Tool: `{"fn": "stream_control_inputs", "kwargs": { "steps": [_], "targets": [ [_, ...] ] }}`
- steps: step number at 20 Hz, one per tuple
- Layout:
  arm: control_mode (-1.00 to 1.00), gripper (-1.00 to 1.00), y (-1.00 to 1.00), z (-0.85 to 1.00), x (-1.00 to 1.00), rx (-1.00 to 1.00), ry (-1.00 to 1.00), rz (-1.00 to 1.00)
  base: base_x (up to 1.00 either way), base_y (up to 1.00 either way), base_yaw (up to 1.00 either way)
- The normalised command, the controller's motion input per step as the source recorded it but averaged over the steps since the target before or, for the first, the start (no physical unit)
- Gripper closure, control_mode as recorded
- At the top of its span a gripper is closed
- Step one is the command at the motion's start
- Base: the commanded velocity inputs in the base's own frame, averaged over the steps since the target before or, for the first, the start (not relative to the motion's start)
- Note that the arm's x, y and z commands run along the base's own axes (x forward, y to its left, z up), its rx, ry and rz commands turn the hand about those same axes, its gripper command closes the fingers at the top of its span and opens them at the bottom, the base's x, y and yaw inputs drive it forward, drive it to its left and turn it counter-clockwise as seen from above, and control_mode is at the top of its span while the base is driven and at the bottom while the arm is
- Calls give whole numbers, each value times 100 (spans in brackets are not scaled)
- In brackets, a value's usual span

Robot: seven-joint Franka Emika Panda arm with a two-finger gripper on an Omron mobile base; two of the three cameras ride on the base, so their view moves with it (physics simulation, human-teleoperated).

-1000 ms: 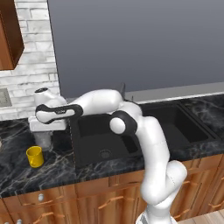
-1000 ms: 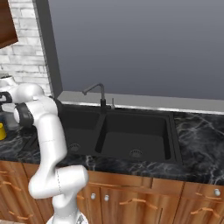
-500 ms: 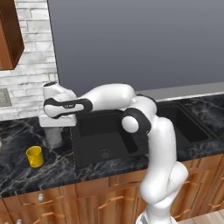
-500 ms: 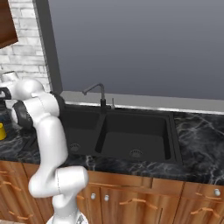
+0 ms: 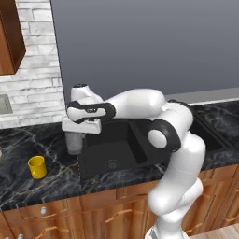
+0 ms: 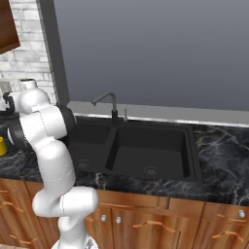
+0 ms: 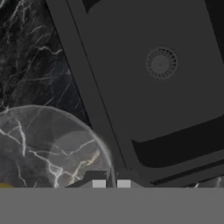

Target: Place the glass cup in the left basin and the mug in the right basin of the sink.

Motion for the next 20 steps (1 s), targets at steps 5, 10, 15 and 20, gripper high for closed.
{"fn": "stream_control_inputs", "kwargs": {
  "steps": [5, 10, 15, 20],
  "targets": [
    [-100, 100, -66, -5, 29, -5, 1, -4, 0, 0, 0],
    [-100, 100, -77, -24, 61, -6, 1, -2, 0, 0, 0],
    [-100, 100, -61, -38, 69, -5, 5, -4, 0, 0, 0],
    [-100, 100, -3, -59, 67, -12, -3, -1, 0, 0, 0]
  ]
}}
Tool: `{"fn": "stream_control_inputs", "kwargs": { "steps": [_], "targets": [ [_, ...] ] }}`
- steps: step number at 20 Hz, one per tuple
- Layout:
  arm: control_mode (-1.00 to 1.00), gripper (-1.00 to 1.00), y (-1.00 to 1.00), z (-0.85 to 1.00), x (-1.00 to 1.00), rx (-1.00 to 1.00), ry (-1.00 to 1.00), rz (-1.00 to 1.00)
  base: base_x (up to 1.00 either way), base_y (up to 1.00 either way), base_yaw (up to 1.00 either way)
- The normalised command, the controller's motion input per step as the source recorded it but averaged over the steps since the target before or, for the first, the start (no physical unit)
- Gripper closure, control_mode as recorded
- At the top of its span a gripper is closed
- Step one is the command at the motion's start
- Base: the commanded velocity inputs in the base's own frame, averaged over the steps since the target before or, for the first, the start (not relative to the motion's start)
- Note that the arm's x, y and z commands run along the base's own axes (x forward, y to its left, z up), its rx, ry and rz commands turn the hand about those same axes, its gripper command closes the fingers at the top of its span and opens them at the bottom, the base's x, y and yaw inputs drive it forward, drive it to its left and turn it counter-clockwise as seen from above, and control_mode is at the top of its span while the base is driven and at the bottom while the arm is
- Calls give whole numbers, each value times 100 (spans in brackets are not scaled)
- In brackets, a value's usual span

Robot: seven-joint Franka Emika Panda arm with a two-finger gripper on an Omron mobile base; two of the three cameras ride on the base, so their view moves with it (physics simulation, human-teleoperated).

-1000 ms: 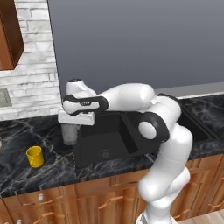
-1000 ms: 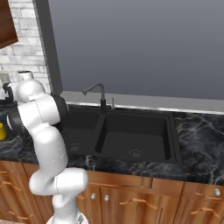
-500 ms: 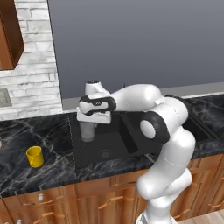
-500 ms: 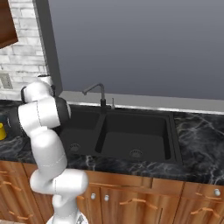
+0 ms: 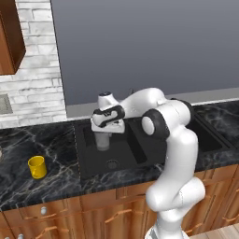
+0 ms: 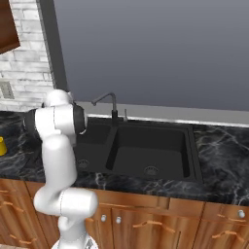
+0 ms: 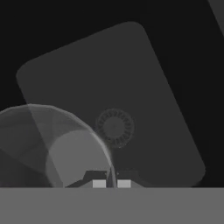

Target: Place the glass cup in the left basin and the mug in the right basin of the sink.

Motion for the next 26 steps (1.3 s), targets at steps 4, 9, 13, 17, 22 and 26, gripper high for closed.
{"fn": "stream_control_inputs", "kwargs": {
  "steps": [4, 9, 13, 17, 22, 26],
  "targets": [
    [-100, 100, -8, -47, 70, -9, -1, -1, 0, 0, 0],
    [-100, 100, -5, -44, 46, -3, -8, -4, 0, 0, 0],
    [-100, 100, 0, -56, 23, -3, -11, -9, 0, 0, 0],
    [-100, 100, -4, -56, 3, 0, -5, -9, 0, 0, 0],
    [-100, 100, -7, -46, -10, 0, -1, -8, 0, 0, 0],
    [-100, 100, -4, -54, 2, 0, -7, -5, 0, 0, 0]
  ]
}}
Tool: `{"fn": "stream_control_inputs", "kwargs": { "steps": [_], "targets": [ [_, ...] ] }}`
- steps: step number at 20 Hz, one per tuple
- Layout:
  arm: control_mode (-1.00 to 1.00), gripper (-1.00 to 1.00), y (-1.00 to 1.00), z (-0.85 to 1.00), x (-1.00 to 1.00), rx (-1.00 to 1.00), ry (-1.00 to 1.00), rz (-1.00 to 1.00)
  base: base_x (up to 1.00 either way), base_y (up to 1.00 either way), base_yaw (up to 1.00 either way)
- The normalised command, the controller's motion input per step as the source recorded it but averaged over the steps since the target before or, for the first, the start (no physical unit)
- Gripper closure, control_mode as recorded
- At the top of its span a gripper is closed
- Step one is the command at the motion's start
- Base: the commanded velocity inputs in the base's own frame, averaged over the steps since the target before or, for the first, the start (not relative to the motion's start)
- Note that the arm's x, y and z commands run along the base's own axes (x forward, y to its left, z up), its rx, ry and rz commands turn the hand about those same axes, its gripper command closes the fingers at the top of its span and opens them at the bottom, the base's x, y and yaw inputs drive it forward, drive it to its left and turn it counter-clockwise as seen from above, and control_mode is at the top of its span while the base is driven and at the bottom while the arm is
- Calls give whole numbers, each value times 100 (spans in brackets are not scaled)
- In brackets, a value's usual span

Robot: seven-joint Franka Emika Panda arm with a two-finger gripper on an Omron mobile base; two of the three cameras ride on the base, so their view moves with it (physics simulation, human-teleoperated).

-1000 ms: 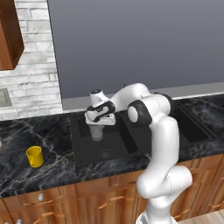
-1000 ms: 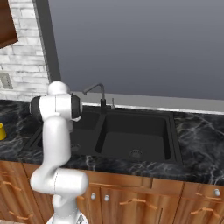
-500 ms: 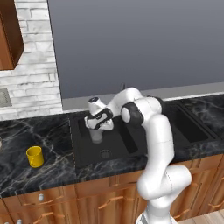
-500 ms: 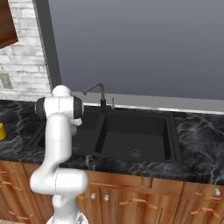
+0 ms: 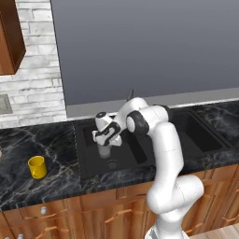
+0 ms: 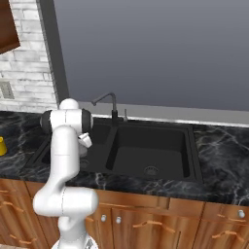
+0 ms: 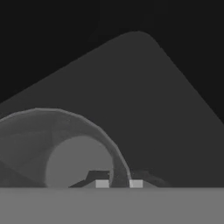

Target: Place the glass cup in the left basin and the mug in the right basin of the sink.

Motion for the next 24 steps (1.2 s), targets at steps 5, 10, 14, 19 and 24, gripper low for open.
{"fn": "stream_control_inputs", "kwargs": {
  "steps": [5, 10, 14, 19, 24],
  "targets": [
    [-100, 100, 0, -44, 0, 1, -11, -4, 0, 0, 0],
    [-100, -100, 6, -20, -4, 2, -4, -1, 0, 0, 0],
    [-100, -100, -3, 0, -5, 0, 1, 0, 0, 0, 0],
    [-100, -100, 0, 1, 0, 0, 1, 0, 0, 0, 0],
    [-100, -100, 3, 69, -5, 1, 3, 1, 0, 0, 0]
  ]
}}
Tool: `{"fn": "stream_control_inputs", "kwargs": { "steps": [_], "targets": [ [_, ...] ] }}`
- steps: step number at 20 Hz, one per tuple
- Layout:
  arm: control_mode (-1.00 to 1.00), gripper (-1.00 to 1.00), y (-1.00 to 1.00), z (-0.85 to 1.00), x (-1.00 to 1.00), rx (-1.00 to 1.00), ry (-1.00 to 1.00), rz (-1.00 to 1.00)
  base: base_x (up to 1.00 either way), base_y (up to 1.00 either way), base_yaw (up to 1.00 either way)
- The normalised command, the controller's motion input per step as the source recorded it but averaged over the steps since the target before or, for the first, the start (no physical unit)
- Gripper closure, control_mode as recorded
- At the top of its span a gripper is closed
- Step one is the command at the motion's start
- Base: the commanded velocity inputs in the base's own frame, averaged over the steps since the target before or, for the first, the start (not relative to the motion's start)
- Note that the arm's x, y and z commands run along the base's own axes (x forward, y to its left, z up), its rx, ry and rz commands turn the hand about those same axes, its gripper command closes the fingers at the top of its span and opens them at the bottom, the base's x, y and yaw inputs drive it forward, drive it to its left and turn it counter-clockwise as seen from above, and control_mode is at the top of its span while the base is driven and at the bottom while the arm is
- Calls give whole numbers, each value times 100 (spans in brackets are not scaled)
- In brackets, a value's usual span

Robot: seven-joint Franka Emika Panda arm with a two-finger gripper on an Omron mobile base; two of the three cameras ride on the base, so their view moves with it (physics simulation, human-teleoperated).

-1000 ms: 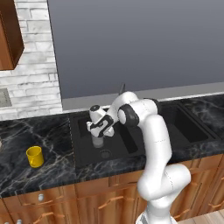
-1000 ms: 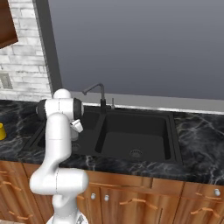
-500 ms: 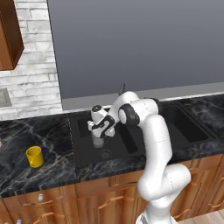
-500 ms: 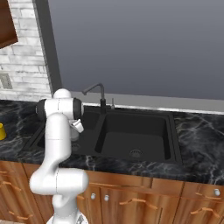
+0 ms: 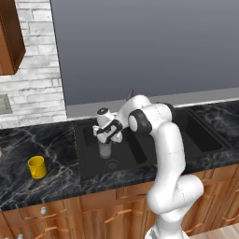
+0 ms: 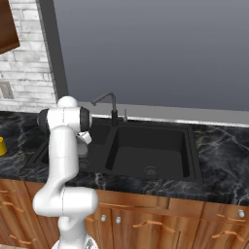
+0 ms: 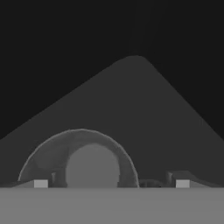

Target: Place the glass cup in the left basin and the mug in the right basin of the sink.

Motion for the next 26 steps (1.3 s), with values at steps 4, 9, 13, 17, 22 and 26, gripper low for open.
{"fn": "stream_control_inputs", "kwargs": {
  "steps": [4, 9, 13, 17, 22, 26],
  "targets": [
    [-100, -100, 0, 99, -11, 4, 7, -1, 0, 0, 0],
    [-100, -100, 41, 73, -24, 3, 14, 7, 0, 0, 0],
    [-100, -100, 59, 63, -37, 0, 19, 24, 0, 0, 0],
    [-100, -100, 31, 77, -58, 0, 3, 21, 0, 0, 0],
    [-100, -100, 39, 22, -62, 9, 0, 20, 0, 0, 0],
    [-100, -100, 49, 13, -58, 12, -5, 17, 0, 0, 0]
  ]
}}
